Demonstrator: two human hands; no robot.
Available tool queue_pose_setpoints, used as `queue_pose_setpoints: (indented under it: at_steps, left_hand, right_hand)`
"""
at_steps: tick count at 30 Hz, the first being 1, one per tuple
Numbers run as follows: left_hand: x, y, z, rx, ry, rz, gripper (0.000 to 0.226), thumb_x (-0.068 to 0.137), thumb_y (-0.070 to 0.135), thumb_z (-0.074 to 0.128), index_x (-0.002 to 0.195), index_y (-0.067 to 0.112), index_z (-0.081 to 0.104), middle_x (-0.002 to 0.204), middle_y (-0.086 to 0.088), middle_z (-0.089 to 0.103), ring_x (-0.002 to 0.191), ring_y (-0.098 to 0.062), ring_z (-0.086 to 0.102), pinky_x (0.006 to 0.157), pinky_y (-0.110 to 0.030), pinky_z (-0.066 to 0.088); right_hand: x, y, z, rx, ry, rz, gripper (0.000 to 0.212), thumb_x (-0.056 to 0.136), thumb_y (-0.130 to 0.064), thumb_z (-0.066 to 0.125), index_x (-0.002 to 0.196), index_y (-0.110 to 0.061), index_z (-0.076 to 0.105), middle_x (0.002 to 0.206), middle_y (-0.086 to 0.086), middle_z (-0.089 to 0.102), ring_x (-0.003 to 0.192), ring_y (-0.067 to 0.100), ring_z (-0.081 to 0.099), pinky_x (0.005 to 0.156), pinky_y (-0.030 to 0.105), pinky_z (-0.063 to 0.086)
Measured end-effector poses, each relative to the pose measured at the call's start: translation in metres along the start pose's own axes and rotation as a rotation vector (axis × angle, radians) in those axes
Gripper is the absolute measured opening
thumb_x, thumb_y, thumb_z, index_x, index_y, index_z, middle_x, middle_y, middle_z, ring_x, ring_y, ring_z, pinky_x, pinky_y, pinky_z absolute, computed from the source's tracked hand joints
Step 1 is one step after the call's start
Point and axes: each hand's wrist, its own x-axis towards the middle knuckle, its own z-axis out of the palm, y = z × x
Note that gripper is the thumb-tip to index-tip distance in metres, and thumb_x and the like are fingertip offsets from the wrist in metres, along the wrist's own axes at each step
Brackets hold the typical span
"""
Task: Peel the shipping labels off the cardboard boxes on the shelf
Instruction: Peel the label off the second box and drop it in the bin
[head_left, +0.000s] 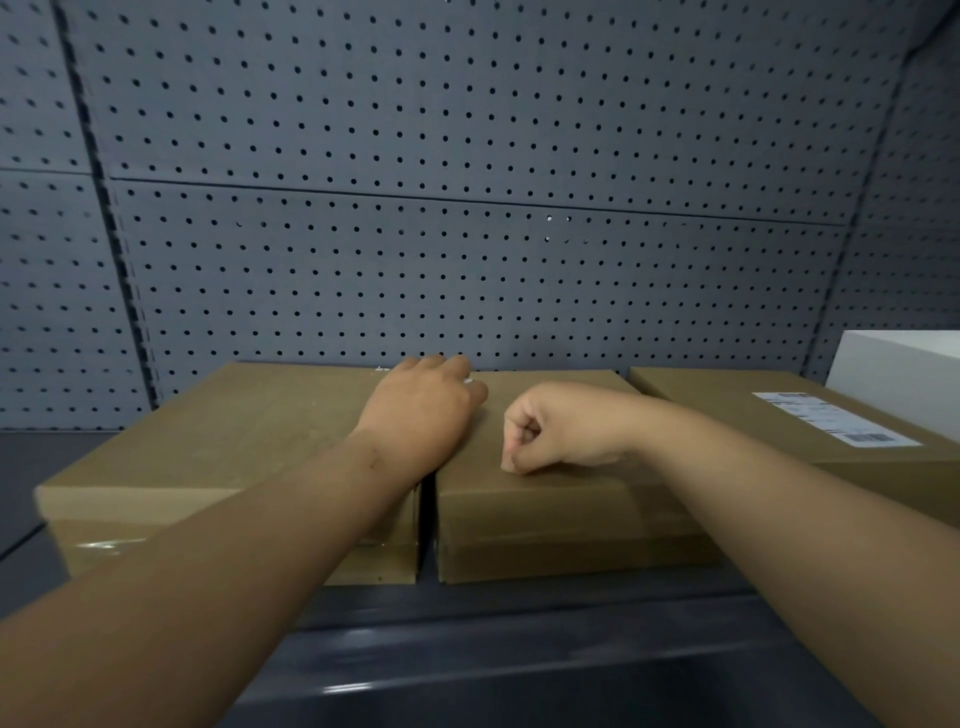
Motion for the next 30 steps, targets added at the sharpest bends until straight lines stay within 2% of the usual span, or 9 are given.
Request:
queue_pose_setpoints:
  at_steps: [2, 4, 6, 8, 11, 14, 19, 23, 30]
  left_hand:
    - [0.0, -0.001, 0.001, -0.012, 0.005, -0.004, 0.02, 0.097, 0.015, 0.043, 0.111, 0.016, 0.057, 0.112, -0.005, 0.053, 0.103, -0.024, 0.054, 0.089, -0.033, 0.042]
    - [-0.001, -0.001, 0.001, -0.017, 0.008, 0.0, 0.02, 0.097, 0.016, 0.043, 0.111, 0.016, 0.058, 0.112, -0.005, 0.053, 0.102, -0.023, 0.054, 0.089, -0.033, 0.042]
    - [0.0, -0.001, 0.001, -0.016, 0.01, -0.001, 0.021, 0.097, 0.016, 0.042, 0.112, 0.016, 0.058, 0.112, -0.005, 0.053, 0.102, -0.023, 0.054, 0.089, -0.033, 0.042]
    - [0.0, -0.001, 0.001, -0.016, 0.012, 0.0, 0.021, 0.097, 0.016, 0.042, 0.112, 0.016, 0.057, 0.112, -0.005, 0.053, 0.103, -0.023, 0.054, 0.089, -0.033, 0.042]
    - [-0.001, -0.001, 0.002, -0.026, 0.019, 0.001, 0.02, 0.098, 0.016, 0.043, 0.11, 0.015, 0.058, 0.111, -0.005, 0.054, 0.102, -0.023, 0.054, 0.089, -0.033, 0.042]
    - [-0.001, -0.002, 0.002, -0.033, 0.037, -0.007, 0.02, 0.098, 0.017, 0.042, 0.111, 0.016, 0.058, 0.111, -0.004, 0.055, 0.102, -0.022, 0.054, 0.088, -0.032, 0.042]
    - [-0.001, -0.001, 0.002, -0.028, 0.038, -0.01, 0.02, 0.098, 0.017, 0.043, 0.111, 0.016, 0.059, 0.111, -0.004, 0.055, 0.102, -0.022, 0.055, 0.088, -0.032, 0.042]
    - [-0.001, -0.001, 0.004, -0.027, 0.035, -0.009, 0.019, 0.097, 0.016, 0.043, 0.107, 0.015, 0.059, 0.108, -0.004, 0.055, 0.099, -0.022, 0.055, 0.086, -0.033, 0.043]
    - [-0.002, -0.001, 0.001, -0.036, 0.032, -0.018, 0.02, 0.097, 0.016, 0.043, 0.109, 0.014, 0.059, 0.109, -0.005, 0.055, 0.1, -0.023, 0.054, 0.086, -0.033, 0.042]
  right_hand:
    - [0.001, -0.001, 0.001, -0.007, 0.011, 0.011, 0.012, 0.085, -0.015, 0.066, 0.074, -0.019, 0.066, 0.087, -0.011, 0.072, 0.078, 0.008, 0.066, 0.07, 0.023, 0.053]
    - [0.001, -0.001, -0.001, -0.012, 0.032, 0.028, 0.012, 0.084, -0.014, 0.066, 0.072, -0.017, 0.067, 0.096, -0.002, 0.075, 0.089, 0.022, 0.069, 0.081, 0.035, 0.056]
    - [0.001, -0.002, -0.002, 0.016, -0.007, 0.032, 0.007, 0.084, -0.013, 0.067, 0.077, -0.013, 0.07, 0.092, -0.001, 0.075, 0.076, 0.016, 0.067, 0.073, 0.027, 0.055]
    - [0.001, -0.004, -0.002, 0.026, -0.019, 0.051, 0.012, 0.083, -0.012, 0.068, 0.072, -0.016, 0.067, 0.083, 0.002, 0.073, 0.065, 0.009, 0.059, 0.063, 0.018, 0.048]
    - [0.004, -0.006, -0.002, 0.031, -0.013, 0.071, 0.012, 0.082, -0.012, 0.068, 0.071, -0.016, 0.067, 0.092, 0.012, 0.075, 0.072, 0.014, 0.059, 0.069, 0.026, 0.049]
    - [0.004, -0.007, -0.002, 0.041, -0.028, 0.072, 0.013, 0.082, -0.011, 0.067, 0.07, -0.017, 0.066, 0.08, 0.005, 0.069, 0.063, 0.008, 0.056, 0.062, 0.02, 0.047]
    - [0.004, -0.006, -0.002, 0.044, -0.043, 0.084, 0.014, 0.081, -0.009, 0.067, 0.068, -0.016, 0.064, 0.08, 0.006, 0.068, 0.06, 0.009, 0.055, 0.059, 0.02, 0.045]
    - [0.005, -0.006, -0.001, 0.049, -0.005, 0.104, 0.016, 0.079, -0.007, 0.066, 0.066, -0.015, 0.063, 0.065, 0.001, 0.062, 0.055, 0.008, 0.052, 0.055, 0.018, 0.043]
    - [0.013, -0.005, -0.002, 0.139, -0.034, 0.167, 0.026, 0.081, 0.0, 0.065, 0.059, -0.011, 0.056, 0.055, 0.001, 0.055, 0.048, 0.008, 0.048, 0.051, 0.019, 0.041]
